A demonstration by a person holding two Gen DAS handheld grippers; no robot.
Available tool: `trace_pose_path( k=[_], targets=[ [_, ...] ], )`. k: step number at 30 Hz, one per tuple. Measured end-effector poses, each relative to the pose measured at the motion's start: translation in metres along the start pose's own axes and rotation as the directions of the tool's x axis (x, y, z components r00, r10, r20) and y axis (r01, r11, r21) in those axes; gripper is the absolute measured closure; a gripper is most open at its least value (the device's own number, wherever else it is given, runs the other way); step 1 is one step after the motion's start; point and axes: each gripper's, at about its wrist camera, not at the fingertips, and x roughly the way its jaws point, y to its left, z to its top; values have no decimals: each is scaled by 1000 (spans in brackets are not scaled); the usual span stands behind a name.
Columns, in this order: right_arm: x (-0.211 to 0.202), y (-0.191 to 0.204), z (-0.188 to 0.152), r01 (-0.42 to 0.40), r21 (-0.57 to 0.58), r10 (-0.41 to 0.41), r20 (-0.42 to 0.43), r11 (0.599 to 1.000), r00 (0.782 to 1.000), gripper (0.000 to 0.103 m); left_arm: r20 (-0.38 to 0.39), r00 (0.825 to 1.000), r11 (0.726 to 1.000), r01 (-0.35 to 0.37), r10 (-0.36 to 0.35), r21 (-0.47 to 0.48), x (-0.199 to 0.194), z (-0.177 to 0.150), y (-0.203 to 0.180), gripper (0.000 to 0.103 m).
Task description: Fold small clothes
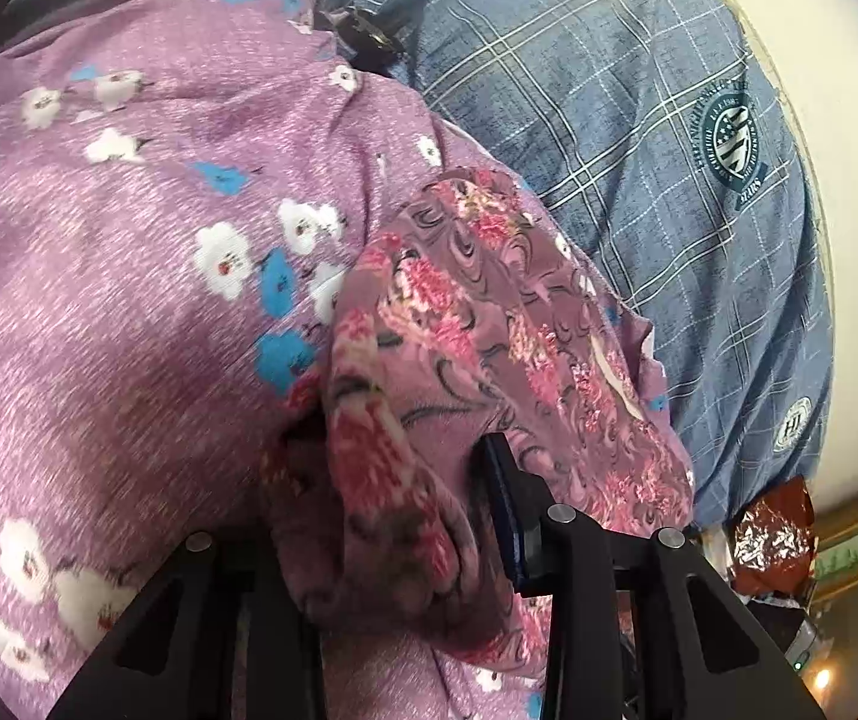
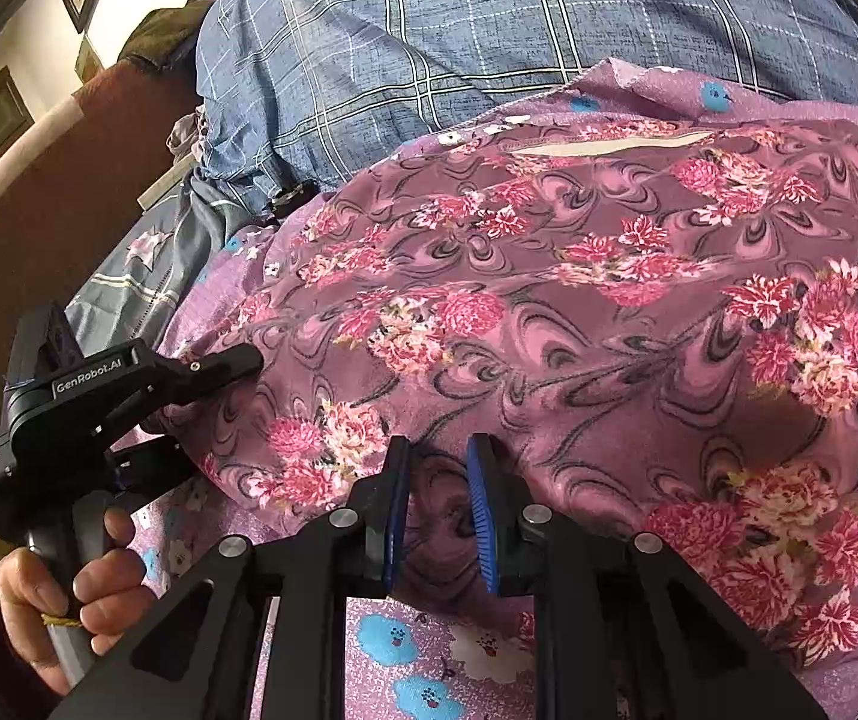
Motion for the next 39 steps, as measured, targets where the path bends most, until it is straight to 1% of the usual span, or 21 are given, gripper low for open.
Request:
trace_pose_path(
  k=[3, 5, 7, 10, 12, 15, 17, 18, 20, 23, 26, 27, 29, 30, 31, 32, 33, 34, 36, 38, 39],
  targets=[
    [-3, -2, 0, -16, 4, 16, -3, 1000, 1000, 84, 14, 1000, 999, 0, 0, 40, 2, 0, -6, 86],
    [-9, -6, 3, -28, 17, 28, 4, 999, 1000, 85, 35, 999, 997, 9, -12, 82, -5, 0, -13, 88],
    [-21, -15, 6, -26, 45, 24, 48, 999, 999, 82, 65, 998, 988, 16, -26, 152, -12, 0, -29, 89],
    [-42, -37, 11, -25, 118, 11, 119, 993, 993, 82, 91, 996, 956, -17, -10, 294, -22, -5, -65, 90],
    [-56, -54, 13, -13, 171, -15, 159, 985, 987, 81, 96, 995, 929, -11, -27, 370, -27, -11, -91, 90],
    [-80, -87, 15, -14, 267, -47, 222, 964, 974, 80, 107, 994, 863, -25, -34, 505, -31, -27, -137, 90],
    [-96, -112, 14, -23, 336, -69, 258, 941, 964, 79, 103, 994, 802, -31, -38, 596, -28, -45, -172, 90],
    [-104, -124, 12, -32, 372, -76, 274, 928, 959, 79, 98, 994, 781, -29, -41, 623, -25, -52, -184, 90],
    [-118, -150, 8, -55, 437, -87, 299, 898, 950, 79, 73, 996, 721, -13, -52, 692, -17, -76, -215, 90],
    [-141, -184, 0, -79, 517, -117, 336, 852, 934, 79, 7, 999, 631, 18, -37, 776, 12, -120, -254, 90],
    [-160, -212, -9, -109, 573, -137, 370, 812, 919, 79, -77, 997, 565, 67, -7, 822, 52, -163, -281, 90],
    [-165, -220, -12, -113, 587, -147, 377, 801, 915, 79, -110, 994, 537, 83, 18, 840, 70, -182, -287, 89],
    [-172, -237, -16, -105, 618, -178, 379, 779, 908, 79, -164, 984, 504, 106, 73, 857, 100, -207, -290, 86],
    [-174, -243, -18, -102, 630, -187, 375, 770, 908, 78, -184, 977, 502, 107, 106, 859, 112, -213, -289, 82],
    [-175, -250, -20, -97, 644, -191, 362, 759, 912, 74, -203, 968, 513, 101, 146, 852, 123, -217, -288, 80],
    [-174, -255, -20, -95, 660, -187, 344, 745, 920, 65, -221, 962, 533, 104, 160, 840, 128, -215, -287, 79],
    [-173, -260, -23, -107, 675, -173, 333, 730, 927, 59, -243, 960, 551, 128, 140, 825, 127, -211, -287, 76],
    [-171, -264, -24, -127, 690, -152, 328, 712, 932, 49, -266, 957, 563, 156, 119, 812, 125, -205, -289, 72],
    [-167, -265, -23, -157, 699, -117, 328, 698, 937, 47, -337, 939, 580, 236, 70, 780, 109, -190, -292, 46],
    [-167, -259, -21, -156, 679, -109, 330, 717, 938, 47, -364, 931, 568, 315, -28, 761, 84, -174, -293, 42],
    [-166, -253, -19, -154, 665, -105, 333, 731, 937, 47, -355, 933, 560, 326, -60, 762, 75, -165, -292, 37]
  ],
)
